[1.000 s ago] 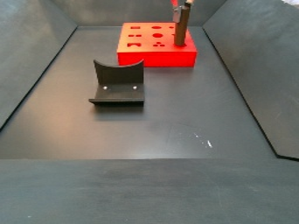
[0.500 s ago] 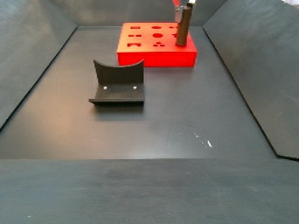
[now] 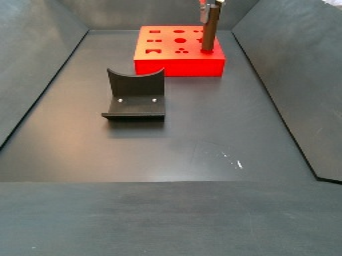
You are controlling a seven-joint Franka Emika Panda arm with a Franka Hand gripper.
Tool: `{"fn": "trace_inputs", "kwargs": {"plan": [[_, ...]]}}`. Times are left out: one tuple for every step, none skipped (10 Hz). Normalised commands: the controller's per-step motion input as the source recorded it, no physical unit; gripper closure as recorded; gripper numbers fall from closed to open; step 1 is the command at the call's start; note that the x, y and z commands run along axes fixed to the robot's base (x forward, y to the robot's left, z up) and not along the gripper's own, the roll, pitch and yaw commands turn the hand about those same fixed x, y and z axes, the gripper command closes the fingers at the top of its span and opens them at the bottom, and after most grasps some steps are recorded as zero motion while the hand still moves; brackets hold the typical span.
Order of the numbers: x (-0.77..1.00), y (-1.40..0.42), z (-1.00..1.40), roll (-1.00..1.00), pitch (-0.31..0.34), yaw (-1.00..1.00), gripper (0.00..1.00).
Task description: Insert the hexagon object.
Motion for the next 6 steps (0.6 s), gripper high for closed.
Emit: {"fn": "trace_inputs", "kwargs": {"plan": [[0.01, 0.03, -0.02, 0.00, 0.000, -0.04, 1.00], [0.03, 0.06, -0.09, 0.02, 0.000, -0.01, 1.00], [0.00, 0.01, -0.14, 0.02, 0.000, 0.00, 1.00], [0.06, 0.00, -0.12, 0.00, 0.000, 0.00, 1.00], [0.09, 0.00, -0.14, 0.00, 0.000, 0.00, 1.00], [0.17, 0.00, -0.33, 0.00, 0.000, 0.00, 1.00]]}}
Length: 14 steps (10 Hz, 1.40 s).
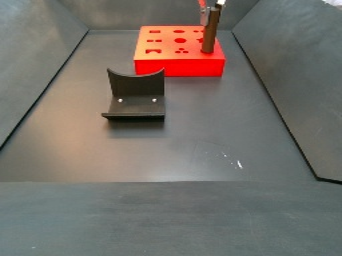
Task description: Insert the hexagon object.
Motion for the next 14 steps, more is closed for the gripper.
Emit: {"fn": "trace_inputs", "kwargs": {"plan": [[0.15, 0.00, -0.39, 0.00, 0.000, 0.00, 1.00], [0.06, 0.08, -0.48, 0.03, 0.000, 0.00, 1.00], [0.11, 0.10, -0.51, 0.05, 0.000, 0.00, 1.00], [0.02, 0.14, -0.37, 0.06, 0.004, 0.00, 1.00], [0.03, 0.02, -0.27, 0.03, 0.000, 0.00, 1.00], [0.23, -0.08, -0.32, 0.05, 0.000, 0.00, 1.00], [0.21, -0.14, -0.27, 0.09, 0.000, 0.00, 1.00], [0.14, -0.20, -0.14, 0.12, 0.000, 0.00, 1.00], [0.07, -0.04, -0.19, 0.07, 0.000, -0.03, 1.00], [0.00, 0.03, -0.22, 0.02, 0.000, -0.05, 1.00], [-0.11, 0.03, -0.10, 0.00, 0.000, -0.07, 1.00], [-0.14, 0.03, -0.07, 0.00, 0.000, -0.06, 1.00], [-0.12, 0.01, -0.04, 0.00, -0.007, -0.04, 1.00], [-0.23, 0.07, -0.06, -0.02, -0.026, -0.04, 1.00]]}}
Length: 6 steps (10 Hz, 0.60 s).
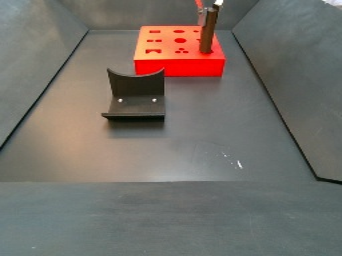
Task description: Insert the hexagon object.
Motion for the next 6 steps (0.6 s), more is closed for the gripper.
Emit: {"fn": "trace_inputs", "kwargs": {"plan": [[-0.09, 0.00, -0.08, 0.00, -0.016, 0.00, 1.00], [-0.06, 0.05, -0.08, 0.00, -0.019, 0.00, 1.00], [0.00, 0.04, -0.09, 0.00, -0.007, 0.00, 1.00], [0.02, 0.00, -0.09, 0.00, 0.000, 0.00, 1.00], [0.07, 0.00, -0.20, 0.03, 0.000, 0.00, 1.00], [0.10, -0.02, -0.43, 0.07, 0.000, 0.00, 1.00]]}}
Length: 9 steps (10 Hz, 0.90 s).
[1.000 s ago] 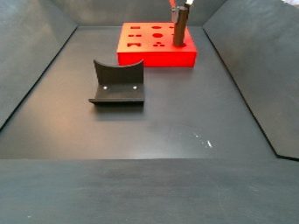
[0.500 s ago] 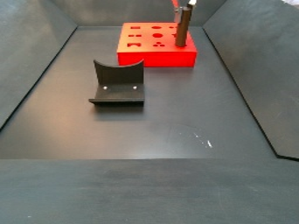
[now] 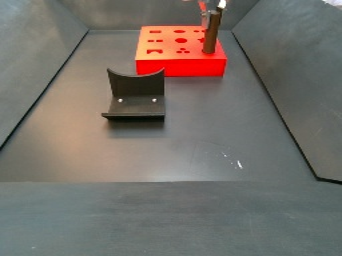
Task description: Insert the hexagon object.
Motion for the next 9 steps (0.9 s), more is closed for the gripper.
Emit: {"fn": "trace_inputs", "kwargs": {"plan": [[0.22, -0.03, -0.70, 0.16, 0.013, -0.01, 1.00], [0.21, 0.00, -0.94, 0.13, 0.000, -0.06, 1.00], [0.21, 0.00, -0.97, 0.19, 0.000, -0.10, 1.00], [0.24, 0.00, -0.89, 0.21, 0.034, -0.16, 1.00], [0.25, 0.00, -0.78, 0.24, 0.074, -0.15, 1.00], [0.29, 0.00, -0.80, 0.22, 0.080, -0.14, 1.00], [0.27, 0.00, -0.77, 0.21, 0.097, -0.12, 1.00], [0.13, 0.00, -0.74, 0.18, 0.137, -0.08, 1.00], [0.00, 0.00, -0.77, 0.12, 0.136, -0.04, 1.00]]}}
